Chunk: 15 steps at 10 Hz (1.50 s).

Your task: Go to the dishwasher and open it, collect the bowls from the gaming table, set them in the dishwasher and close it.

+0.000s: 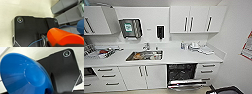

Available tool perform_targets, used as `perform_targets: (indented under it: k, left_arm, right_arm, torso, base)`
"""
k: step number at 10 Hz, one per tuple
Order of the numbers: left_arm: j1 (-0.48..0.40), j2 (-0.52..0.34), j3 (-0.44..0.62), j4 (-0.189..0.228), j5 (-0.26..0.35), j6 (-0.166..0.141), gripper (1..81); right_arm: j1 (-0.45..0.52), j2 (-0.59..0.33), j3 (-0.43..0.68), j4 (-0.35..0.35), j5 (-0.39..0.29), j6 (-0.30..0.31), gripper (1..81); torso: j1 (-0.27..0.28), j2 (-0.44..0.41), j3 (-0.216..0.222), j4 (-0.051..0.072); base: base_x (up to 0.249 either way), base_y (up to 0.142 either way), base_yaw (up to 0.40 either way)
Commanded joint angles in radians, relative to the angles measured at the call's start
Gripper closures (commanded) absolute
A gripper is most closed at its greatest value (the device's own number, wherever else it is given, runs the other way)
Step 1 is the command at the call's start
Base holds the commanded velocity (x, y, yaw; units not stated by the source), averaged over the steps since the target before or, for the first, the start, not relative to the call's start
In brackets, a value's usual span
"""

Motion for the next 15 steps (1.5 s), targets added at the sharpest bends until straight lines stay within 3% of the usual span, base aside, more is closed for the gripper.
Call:
perform_targets:
  k: [1, 15]
  left_arm:
    - [-0.033, -0.031, 0.008, -0.001, 0.023, 0.001, 81.1]
    - [-0.030, -0.026, 0.008, 0.001, 0.021, 0.002, 81.1]
  right_arm:
    - [0.039, -0.010, 0.015, -0.020, -0.030, -0.003, 81.1]
    - [0.037, -0.012, 0.013, -0.022, -0.030, -0.003, 81.1]
  torso:
    - [0.001, 0.000, 0.000, 0.000]
    - [0.001, -0.001, 0.000, 0.000]
  base:
    - [0.084, 0.068, 0.000]
    - [0.097, 0.010, 0.000]
